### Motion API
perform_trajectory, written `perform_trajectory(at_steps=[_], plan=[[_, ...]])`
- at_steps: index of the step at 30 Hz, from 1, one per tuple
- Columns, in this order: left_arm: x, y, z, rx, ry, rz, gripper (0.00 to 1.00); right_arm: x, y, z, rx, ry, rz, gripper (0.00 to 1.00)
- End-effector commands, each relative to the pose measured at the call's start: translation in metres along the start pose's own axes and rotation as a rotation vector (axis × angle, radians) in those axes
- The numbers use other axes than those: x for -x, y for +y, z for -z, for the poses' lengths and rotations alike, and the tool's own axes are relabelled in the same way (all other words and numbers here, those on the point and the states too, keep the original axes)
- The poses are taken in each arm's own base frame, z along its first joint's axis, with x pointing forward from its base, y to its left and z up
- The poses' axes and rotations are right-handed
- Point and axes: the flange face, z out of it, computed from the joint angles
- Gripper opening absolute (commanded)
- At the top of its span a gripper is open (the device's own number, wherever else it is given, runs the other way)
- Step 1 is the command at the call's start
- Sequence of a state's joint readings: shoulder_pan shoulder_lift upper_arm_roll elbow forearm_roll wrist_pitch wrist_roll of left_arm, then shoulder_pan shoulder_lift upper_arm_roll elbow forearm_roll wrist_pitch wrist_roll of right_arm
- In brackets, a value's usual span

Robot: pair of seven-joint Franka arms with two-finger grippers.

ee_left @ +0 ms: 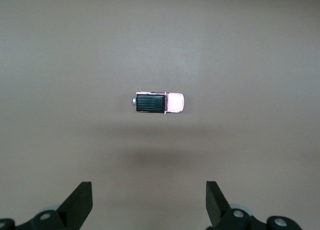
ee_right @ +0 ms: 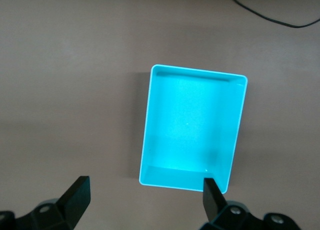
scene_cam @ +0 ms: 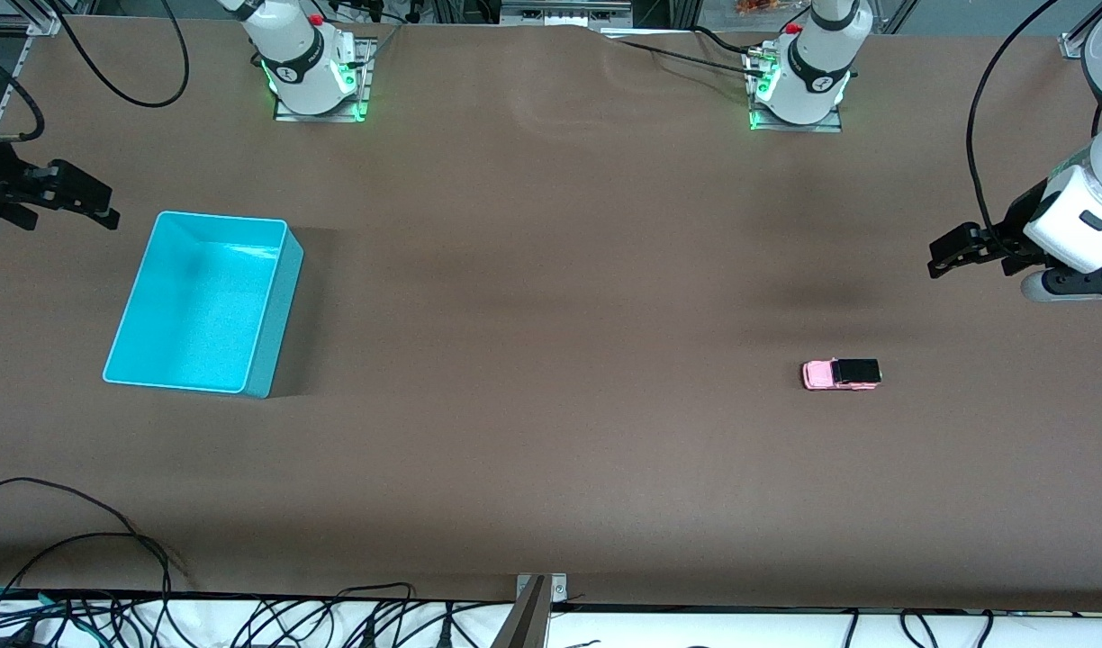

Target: Wind and store pink jeep toy

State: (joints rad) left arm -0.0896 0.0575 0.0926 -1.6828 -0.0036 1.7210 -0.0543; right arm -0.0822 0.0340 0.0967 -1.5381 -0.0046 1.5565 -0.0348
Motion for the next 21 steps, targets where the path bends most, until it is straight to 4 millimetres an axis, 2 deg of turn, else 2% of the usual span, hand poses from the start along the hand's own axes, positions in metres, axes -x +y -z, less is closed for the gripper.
perform_trajectory(at_steps=[1,21], plan=[[0.0027,-0.0025,0.0045,-0.011,0.009,-0.007,1.0,0.0069,-0.0234,-0.0021,-0.017,-0.059,0.034,1.0],[0.0027,-0.0025,0.0045,-0.011,0.009,-0.007,1.0,0.0064,-0.0263,-0.001,-0.02,-0.053,0.036,1.0]])
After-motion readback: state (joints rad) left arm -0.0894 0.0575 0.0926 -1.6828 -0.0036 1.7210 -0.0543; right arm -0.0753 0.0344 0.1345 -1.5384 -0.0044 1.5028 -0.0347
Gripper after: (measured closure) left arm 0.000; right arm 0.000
